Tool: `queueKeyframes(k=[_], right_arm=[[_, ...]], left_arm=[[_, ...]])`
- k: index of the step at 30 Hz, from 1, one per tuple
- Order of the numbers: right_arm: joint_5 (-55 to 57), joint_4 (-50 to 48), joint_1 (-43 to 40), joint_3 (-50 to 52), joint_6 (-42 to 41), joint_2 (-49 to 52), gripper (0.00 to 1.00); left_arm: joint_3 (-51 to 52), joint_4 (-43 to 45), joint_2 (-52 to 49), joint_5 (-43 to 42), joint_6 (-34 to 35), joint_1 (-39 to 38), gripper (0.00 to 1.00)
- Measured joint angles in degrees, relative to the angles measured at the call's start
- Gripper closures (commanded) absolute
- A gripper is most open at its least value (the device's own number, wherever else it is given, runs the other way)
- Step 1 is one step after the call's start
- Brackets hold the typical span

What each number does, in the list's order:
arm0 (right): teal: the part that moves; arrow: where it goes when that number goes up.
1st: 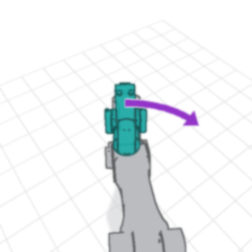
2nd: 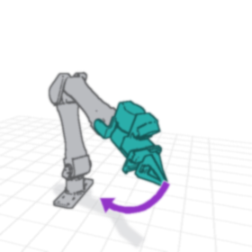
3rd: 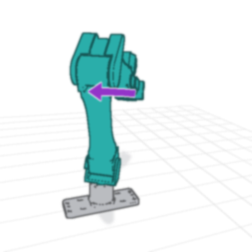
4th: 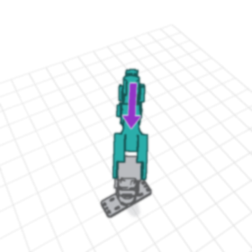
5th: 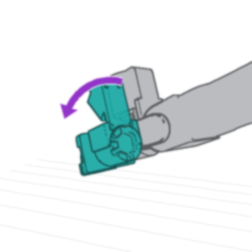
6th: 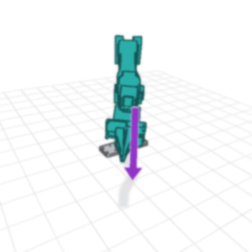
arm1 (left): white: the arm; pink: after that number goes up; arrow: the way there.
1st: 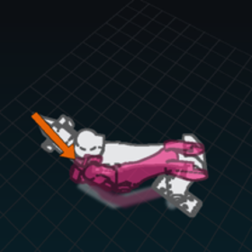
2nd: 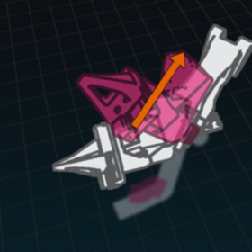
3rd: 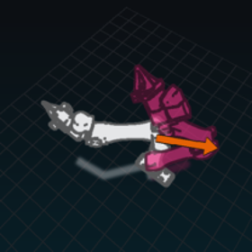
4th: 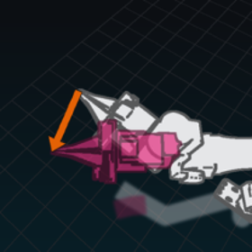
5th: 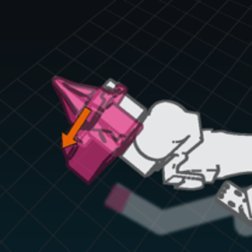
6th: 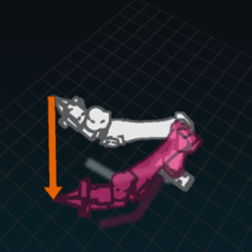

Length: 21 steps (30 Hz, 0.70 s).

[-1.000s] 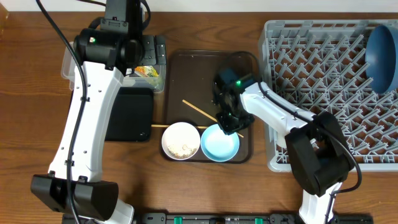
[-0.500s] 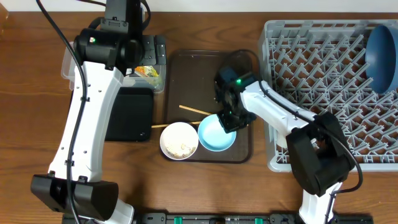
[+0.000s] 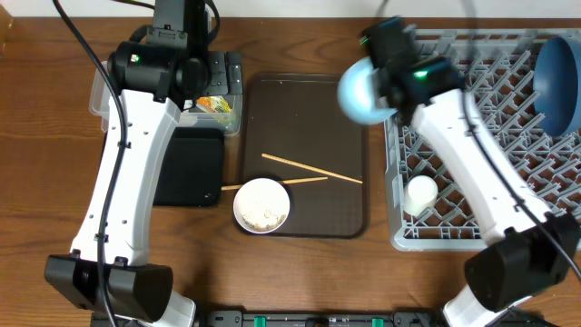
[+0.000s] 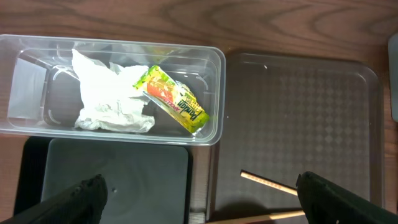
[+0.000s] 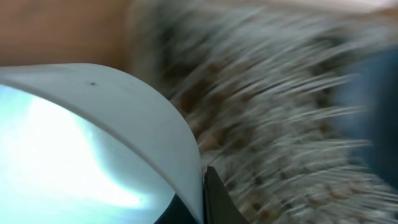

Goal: Sort waste into correct bins and load items into the dishwasher rack
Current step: 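Lift the light blue bowl and carry it over the rack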

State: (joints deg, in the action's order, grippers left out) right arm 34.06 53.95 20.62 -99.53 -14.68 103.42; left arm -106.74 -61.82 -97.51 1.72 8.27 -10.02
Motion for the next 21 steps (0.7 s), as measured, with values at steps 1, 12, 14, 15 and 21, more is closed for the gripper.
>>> queueKeyframes(k=[1, 12, 14, 15, 21], right_arm=[[3.69, -2.32, -1.29, 0.0, -0.02, 0.17, 0.99], [21.66, -31.04, -8.28, 0.15, 18.34, 8.83, 0.99], [23.61, -36.57, -8.22, 0.15, 23.85, 12.04, 0.99], [24.48, -38.95, -8.17, 0.17, 26.45, 13.55, 0.99], [29.88, -47.21, -8.04, 0.26, 39.3, 21.86, 0.99]], left_arm=[[0.0, 0.02, 0.0, 0.0, 0.02, 0.0, 0.0], [0.0, -0.11, 0.0, 0.0, 0.02, 0.0, 0.0], [0.0, -0.11, 0.0, -0.02, 0.0, 0.0, 0.0], [0.0, -0.11, 0.0, 0.0, 0.0, 0.0, 0.0], [0.0, -0.09, 0.0, 0.0, 0.02, 0.0, 0.0]])
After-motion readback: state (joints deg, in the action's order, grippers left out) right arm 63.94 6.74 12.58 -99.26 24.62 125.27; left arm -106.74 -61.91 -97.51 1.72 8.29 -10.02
